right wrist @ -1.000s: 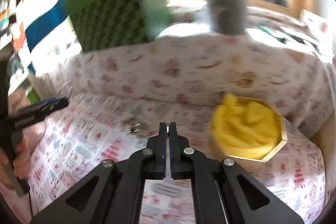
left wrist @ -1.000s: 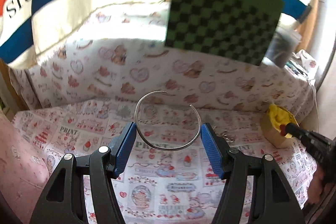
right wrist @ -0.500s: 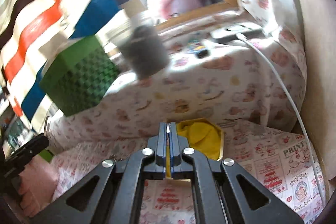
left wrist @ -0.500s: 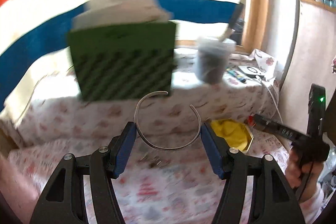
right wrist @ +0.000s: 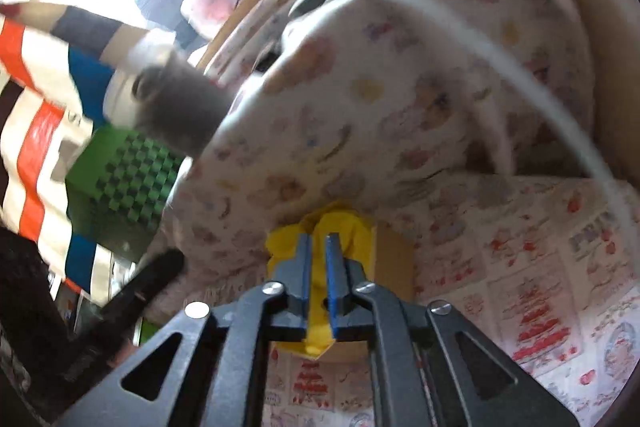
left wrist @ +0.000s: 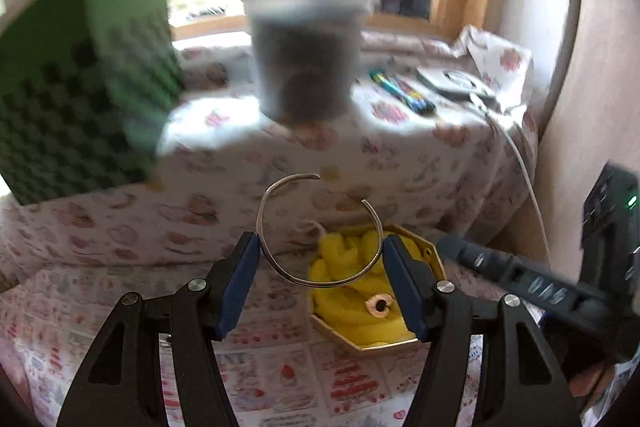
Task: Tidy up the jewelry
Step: 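Carry bangle and pendant into the gold box and open both tools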
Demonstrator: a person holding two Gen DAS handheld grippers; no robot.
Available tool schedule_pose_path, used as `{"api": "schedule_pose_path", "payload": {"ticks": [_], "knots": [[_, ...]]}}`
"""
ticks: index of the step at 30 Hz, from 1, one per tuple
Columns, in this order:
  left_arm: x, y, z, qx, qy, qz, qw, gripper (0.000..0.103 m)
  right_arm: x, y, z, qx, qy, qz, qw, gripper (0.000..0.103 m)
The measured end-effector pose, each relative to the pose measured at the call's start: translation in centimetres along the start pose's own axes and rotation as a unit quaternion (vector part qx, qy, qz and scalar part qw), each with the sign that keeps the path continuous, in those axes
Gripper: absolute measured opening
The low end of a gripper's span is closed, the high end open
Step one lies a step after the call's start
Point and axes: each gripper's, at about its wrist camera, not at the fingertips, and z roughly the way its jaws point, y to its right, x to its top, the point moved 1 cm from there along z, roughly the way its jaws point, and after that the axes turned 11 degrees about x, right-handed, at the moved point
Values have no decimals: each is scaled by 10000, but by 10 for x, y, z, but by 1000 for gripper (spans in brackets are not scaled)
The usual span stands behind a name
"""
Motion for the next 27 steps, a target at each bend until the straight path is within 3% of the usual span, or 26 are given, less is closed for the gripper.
{"api": "schedule_pose_path", "payload": {"ticks": [4,15,17,19,27], "knots": [[-4,13,22,-352,-406,-30,9985,62,9,2,-12,49,204,82,9997,13],[-22,22,56,-754,-1124,-151,9907,63,18,12,-25,-126,441,229,9987,18],[-24,24,56,-862,-1191,-134,9891,67,17,14,-28,-135,455,213,9986,25],[-24,21,50,-844,-1067,-114,9906,70,17,11,-29,-161,499,158,9985,32],[-10,-15,-18,-350,76,-118,9993,81,13,-5,-30,-246,536,-230,9980,38]]}}
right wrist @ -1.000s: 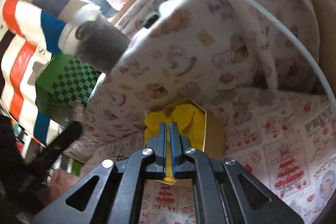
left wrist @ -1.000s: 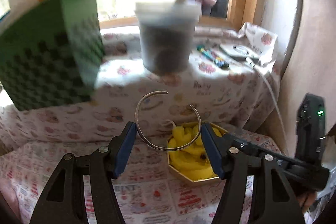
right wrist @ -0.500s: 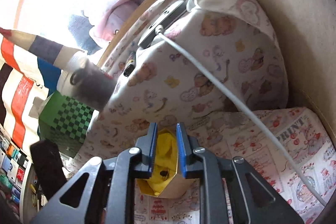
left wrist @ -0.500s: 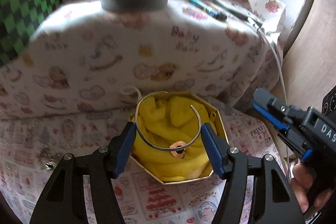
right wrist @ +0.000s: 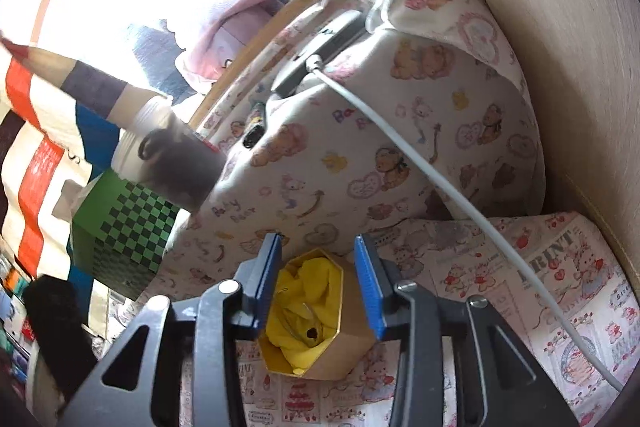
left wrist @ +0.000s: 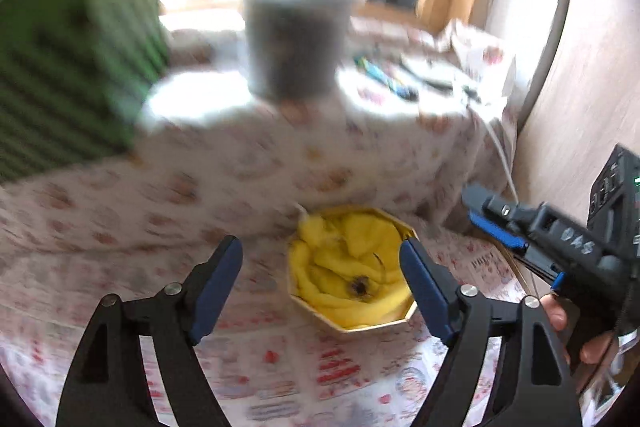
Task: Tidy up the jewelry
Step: 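Carry bangle and pendant into the gold box and open both tools, then lower the left tool onto the remaining silver charms and close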
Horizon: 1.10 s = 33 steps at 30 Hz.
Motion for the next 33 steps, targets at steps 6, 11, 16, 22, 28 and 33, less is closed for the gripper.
{"api": "schedule_pose_path", "payload": {"ticks": [6,11,16,22,28,33], "knots": [[-6,-40,-68,461,1213,-21,9915,98,-12,-29,6,-31,-36,-571,9984,46],[-32,-71,-101,768,2328,-158,9693,103,-35,-60,19,-45,-208,-1161,9930,53],[-44,-91,-74,1049,2092,-246,9719,103,-58,-81,31,-166,-288,-1749,9840,63],[-57,-114,-9,1327,1265,-291,9826,103,-80,-91,49,-449,-432,-2205,9734,74],[-55,-147,29,968,494,-953,9895,73,-92,-92,61,-617,-602,-2460,9654,75],[-56,-157,57,579,-123,-1060,9926,40,-92,-91,62,-657,-583,-2477,9649,79]]}}
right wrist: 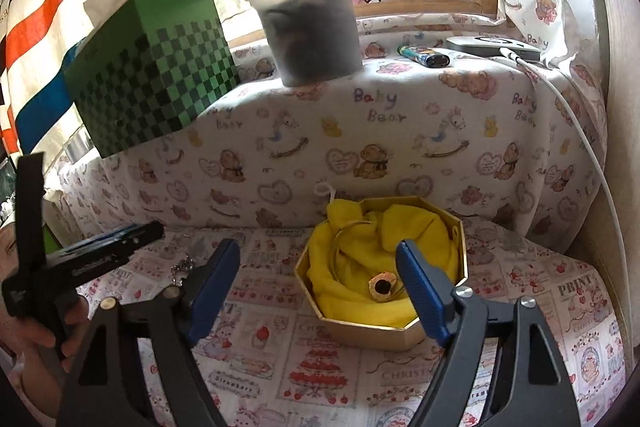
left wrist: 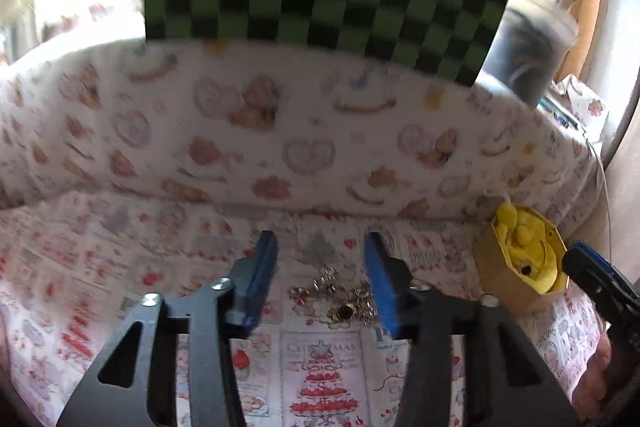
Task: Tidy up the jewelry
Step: 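Lower the left tool onto the remaining silver charms and close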
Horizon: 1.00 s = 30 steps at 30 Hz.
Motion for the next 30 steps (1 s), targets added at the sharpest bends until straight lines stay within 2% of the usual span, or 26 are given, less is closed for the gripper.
{"api": "schedule_pose_path", "payload": {"ticks": [3,5,8,10,12,13,20,24,30], "knots": [[-6,6,14,86,-331,143,9993,33,0,0,2,-26,-17,14,10000,79],[-9,8,25,107,-631,130,9979,32,0,1,2,-36,-29,29,10000,79],[-10,8,29,96,-697,58,9975,30,0,2,2,-43,-54,46,10000,79],[-10,5,32,104,-703,36,9975,19,0,2,3,-39,-72,56,10000,79],[-11,4,34,-70,-782,-25,9969,4,0,2,4,-35,-93,58,9999,79],[-11,3,35,-118,-801,-59,9967,4,-1,1,4,-35,-105,56,9999,79],[-9,-14,6,-268,-423,-338,9982,3,-1,1,5,-37,-127,57,9999,79],[-9,-20,-17,-182,-172,-339,9991,3,-2,-1,6,29,-152,64,9999,79],[5,-26,-52,225,403,-305,9985,3,-1,-17,1,331,-257,-116,9991,79]]}}
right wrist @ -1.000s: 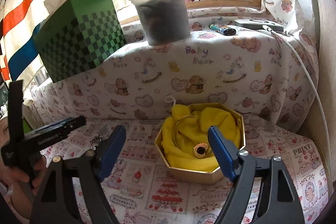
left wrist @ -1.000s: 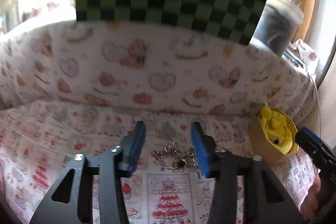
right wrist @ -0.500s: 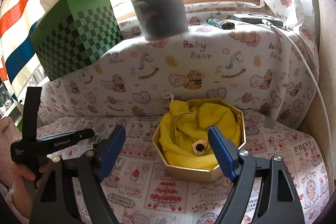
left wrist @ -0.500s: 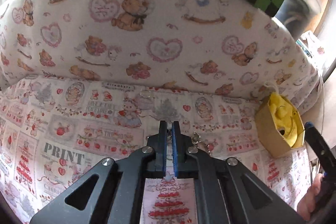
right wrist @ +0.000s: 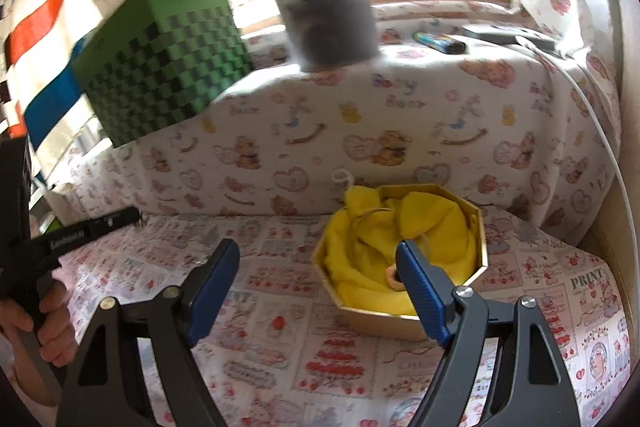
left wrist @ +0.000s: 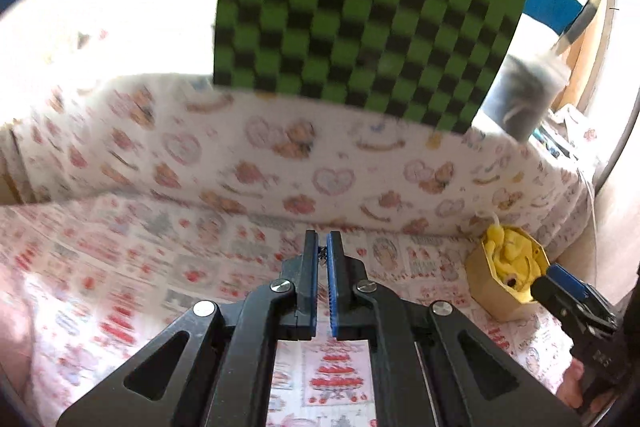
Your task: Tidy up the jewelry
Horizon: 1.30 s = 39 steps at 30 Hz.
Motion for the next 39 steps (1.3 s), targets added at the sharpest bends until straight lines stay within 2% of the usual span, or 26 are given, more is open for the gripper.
{"api": "schedule_pose_path", "payload": {"ticks": [4,6,8,9,11,16,20,23,25,27,30,34,39], "knots": [[3,-4,-2,68,136,-9,9999,3,2,-25,11,138,-217,-237,9994,79],[3,-8,4,68,59,-58,9999,3,2,-38,30,242,-493,-245,9982,71],[4,-15,10,102,-30,-152,9998,3,2,-47,49,415,-789,-225,9958,56],[4,-18,13,117,-68,-195,9997,3,2,-53,62,438,-961,-225,9942,53],[4,-25,17,201,-119,-277,9993,3,2,-62,82,420,-1209,-257,9914,40],[5,-37,25,279,-240,-453,9983,3,-1,-79,122,342,-1584,-270,9864,27],[6,-38,21,225,-188,-472,9985,3,-3,-87,139,240,-1710,-370,9843,23],[6,-37,18,234,-134,-464,9986,3,-4,-89,148,149,-1774,-399,9832,16],[6,-39,17,286,-116,-523,9982,3,-5,-88,152,120,-1817,-404,9825,15],[6,-39,17,334,-110,-550,9979,3,-7,-88,159,128,-1875,-432,9812,8],[6,-41,19,315,-159,-551,9979,3,-8,-89,160,104,-1752,-468,9834,6],[6,-40,20,336,-174,-552,9978,3,-2,-90,141,151,-1472,-538,9875,6],[6,-37,17,319,-90,-507,9982,3,10,-83,98,591,-1022,-349,9924,6]]}}
